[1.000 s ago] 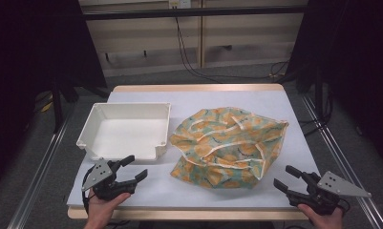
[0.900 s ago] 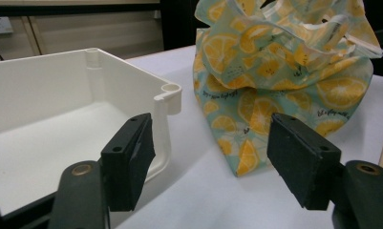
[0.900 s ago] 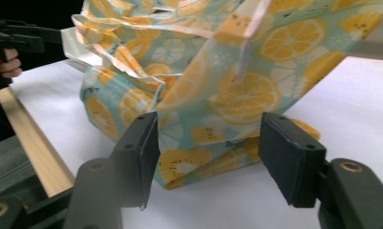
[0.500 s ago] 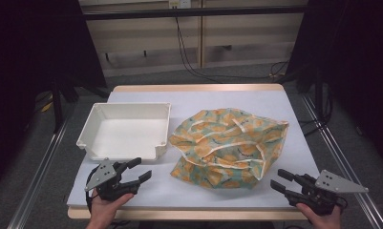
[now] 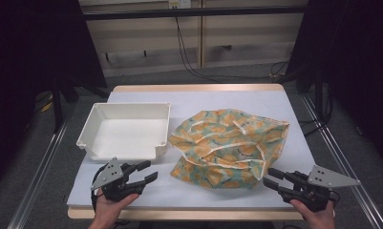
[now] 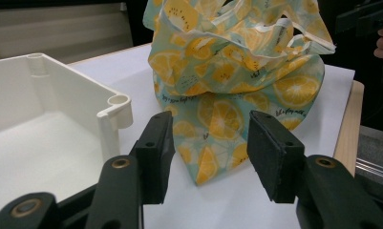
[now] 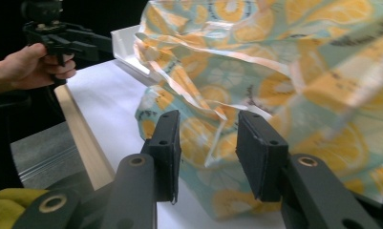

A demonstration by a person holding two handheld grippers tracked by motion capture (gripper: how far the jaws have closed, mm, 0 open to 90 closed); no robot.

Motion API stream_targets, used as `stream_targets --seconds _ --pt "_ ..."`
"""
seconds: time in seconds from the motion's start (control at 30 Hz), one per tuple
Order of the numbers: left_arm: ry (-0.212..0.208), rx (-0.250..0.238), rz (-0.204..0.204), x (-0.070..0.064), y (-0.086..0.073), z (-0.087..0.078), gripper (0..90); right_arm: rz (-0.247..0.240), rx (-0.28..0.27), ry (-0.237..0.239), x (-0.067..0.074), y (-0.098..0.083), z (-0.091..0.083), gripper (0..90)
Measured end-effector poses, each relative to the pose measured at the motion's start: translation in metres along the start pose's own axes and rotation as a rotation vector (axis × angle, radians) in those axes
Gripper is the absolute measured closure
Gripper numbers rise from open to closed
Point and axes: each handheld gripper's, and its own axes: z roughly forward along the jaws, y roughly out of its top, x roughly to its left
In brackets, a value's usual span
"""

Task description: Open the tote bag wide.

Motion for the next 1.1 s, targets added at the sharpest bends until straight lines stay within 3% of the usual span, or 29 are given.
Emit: stream_targets --seconds 0.23,0.53,0.93,1.1 --pt "-0.046 0.029 0.002 -0.004 0.009 0.014 57.3 -0.011 0.028 0.05 0.0 0.012 0.018 63.4" --pt "-0.101 0.058 -0.001 -0.004 0.021 0.028 63.7 -0.018 0.034 0.074 -0.008 0.029 0.032 62.0" --pt "-0.169 0.033 0.033 -0.007 0.048 0.054 71.1 -0.03 0.058 0.091 -0.015 0.046 0.053 61.6" --pt "-0.193 0.025 0.044 -0.01 0.058 0.065 69.1 -0.032 0.072 0.086 -0.02 0.051 0.057 62.1"
